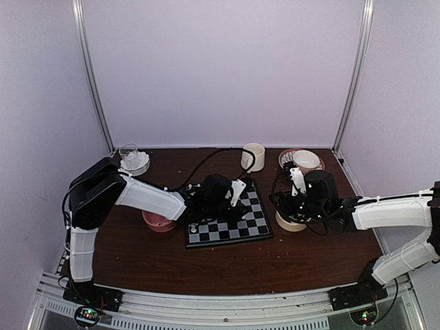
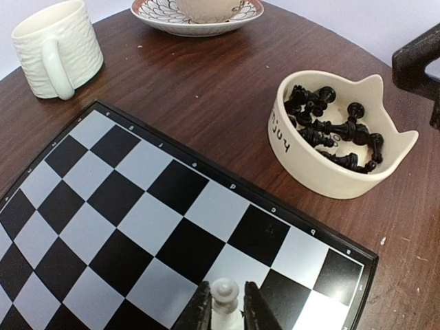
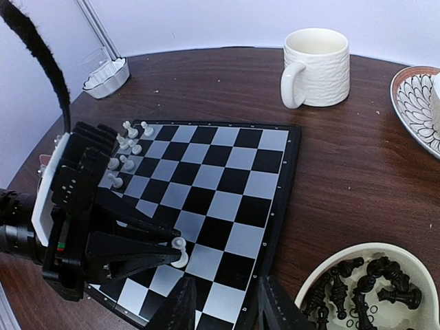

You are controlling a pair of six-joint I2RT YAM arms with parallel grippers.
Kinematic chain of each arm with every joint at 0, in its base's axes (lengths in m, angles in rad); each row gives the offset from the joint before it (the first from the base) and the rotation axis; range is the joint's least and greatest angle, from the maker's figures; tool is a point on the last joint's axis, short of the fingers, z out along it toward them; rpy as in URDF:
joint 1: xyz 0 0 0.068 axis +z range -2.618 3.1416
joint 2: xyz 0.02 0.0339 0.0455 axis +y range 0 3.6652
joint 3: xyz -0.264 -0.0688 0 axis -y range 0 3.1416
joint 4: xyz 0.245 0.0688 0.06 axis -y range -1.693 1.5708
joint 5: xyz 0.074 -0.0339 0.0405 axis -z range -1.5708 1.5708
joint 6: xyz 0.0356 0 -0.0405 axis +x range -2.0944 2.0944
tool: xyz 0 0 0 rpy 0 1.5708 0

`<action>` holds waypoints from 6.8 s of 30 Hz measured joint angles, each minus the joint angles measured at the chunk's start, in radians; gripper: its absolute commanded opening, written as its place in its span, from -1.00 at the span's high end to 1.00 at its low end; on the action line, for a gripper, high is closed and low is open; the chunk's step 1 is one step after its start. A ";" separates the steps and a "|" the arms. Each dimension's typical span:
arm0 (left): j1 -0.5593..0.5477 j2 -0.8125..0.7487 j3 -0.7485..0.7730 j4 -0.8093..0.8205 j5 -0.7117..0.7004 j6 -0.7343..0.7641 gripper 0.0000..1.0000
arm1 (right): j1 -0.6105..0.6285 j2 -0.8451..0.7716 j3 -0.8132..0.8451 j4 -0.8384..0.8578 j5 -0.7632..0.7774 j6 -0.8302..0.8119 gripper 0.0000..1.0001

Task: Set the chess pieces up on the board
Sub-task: Place the queen on the chessboard, then pick up the queen from the chessboard, then place the queen at d1.

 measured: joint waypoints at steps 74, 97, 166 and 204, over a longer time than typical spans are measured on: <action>-0.007 -0.071 0.160 -0.471 0.000 -0.106 0.09 | -0.002 -0.068 0.018 -0.016 0.001 -0.005 0.32; -0.007 -0.004 0.212 -0.510 -0.026 -0.107 0.45 | -0.003 -0.082 0.000 -0.006 0.025 -0.005 0.32; -0.017 -0.216 0.191 -0.663 -0.177 -0.115 0.81 | -0.007 -0.082 0.000 -0.006 0.024 -0.004 0.32; 0.281 -0.472 -0.228 -0.501 -0.106 -0.126 0.83 | -0.007 -0.033 0.000 0.028 0.029 -0.026 0.33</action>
